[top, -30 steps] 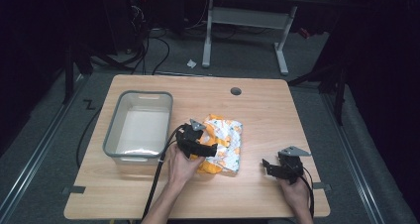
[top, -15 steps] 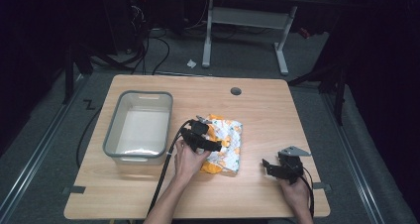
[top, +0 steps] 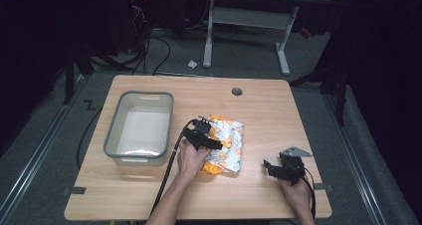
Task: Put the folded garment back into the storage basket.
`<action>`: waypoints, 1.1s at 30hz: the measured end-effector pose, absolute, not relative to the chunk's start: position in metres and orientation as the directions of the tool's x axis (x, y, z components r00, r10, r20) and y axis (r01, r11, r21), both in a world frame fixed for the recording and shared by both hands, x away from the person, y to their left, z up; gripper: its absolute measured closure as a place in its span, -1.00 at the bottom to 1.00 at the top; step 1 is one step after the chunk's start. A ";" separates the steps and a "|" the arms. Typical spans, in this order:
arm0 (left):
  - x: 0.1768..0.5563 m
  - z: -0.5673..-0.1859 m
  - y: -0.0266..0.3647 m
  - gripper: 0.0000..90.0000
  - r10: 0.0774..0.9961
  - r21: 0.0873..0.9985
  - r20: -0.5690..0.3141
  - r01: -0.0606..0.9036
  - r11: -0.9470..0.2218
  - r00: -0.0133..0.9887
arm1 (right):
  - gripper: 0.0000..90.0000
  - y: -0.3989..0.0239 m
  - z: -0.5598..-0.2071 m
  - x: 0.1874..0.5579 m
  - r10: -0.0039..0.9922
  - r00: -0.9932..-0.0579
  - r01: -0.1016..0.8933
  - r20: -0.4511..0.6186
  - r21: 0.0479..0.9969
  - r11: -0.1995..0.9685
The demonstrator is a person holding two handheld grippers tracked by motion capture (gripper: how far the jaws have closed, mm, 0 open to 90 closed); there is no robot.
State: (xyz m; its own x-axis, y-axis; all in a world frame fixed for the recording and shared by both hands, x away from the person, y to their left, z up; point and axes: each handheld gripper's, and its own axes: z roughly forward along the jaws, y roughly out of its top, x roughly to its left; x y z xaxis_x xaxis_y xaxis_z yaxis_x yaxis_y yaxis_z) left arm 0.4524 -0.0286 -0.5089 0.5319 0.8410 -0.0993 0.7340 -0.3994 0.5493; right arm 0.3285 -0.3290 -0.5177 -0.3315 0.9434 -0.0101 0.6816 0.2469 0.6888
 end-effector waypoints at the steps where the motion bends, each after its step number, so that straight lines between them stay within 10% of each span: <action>1: 0.452 -0.511 -0.029 -0.99 0.841 0.541 -0.089 0.735 -0.409 0.533 | -0.40 -0.329 -0.518 0.328 0.943 -0.331 0.682 -0.010 0.689 0.247; 9: 0.454 -0.513 -0.029 -0.98 0.843 0.523 -0.101 0.749 -0.406 0.528 | -0.40 -0.329 -0.518 0.328 0.943 -0.332 0.682 -0.010 0.688 0.247; 27: 0.442 -0.506 -0.034 0.45 0.786 0.577 -0.137 0.694 -0.431 0.603 | -0.40 -0.329 -0.518 0.328 0.943 -0.332 0.682 -0.009 0.688 0.247; 33: 0.445 -0.506 -0.030 0.57 0.779 0.578 -0.187 0.708 -0.406 0.599 | -0.40 -0.329 -0.518 0.328 0.943 -0.334 0.681 -0.010 0.688 0.249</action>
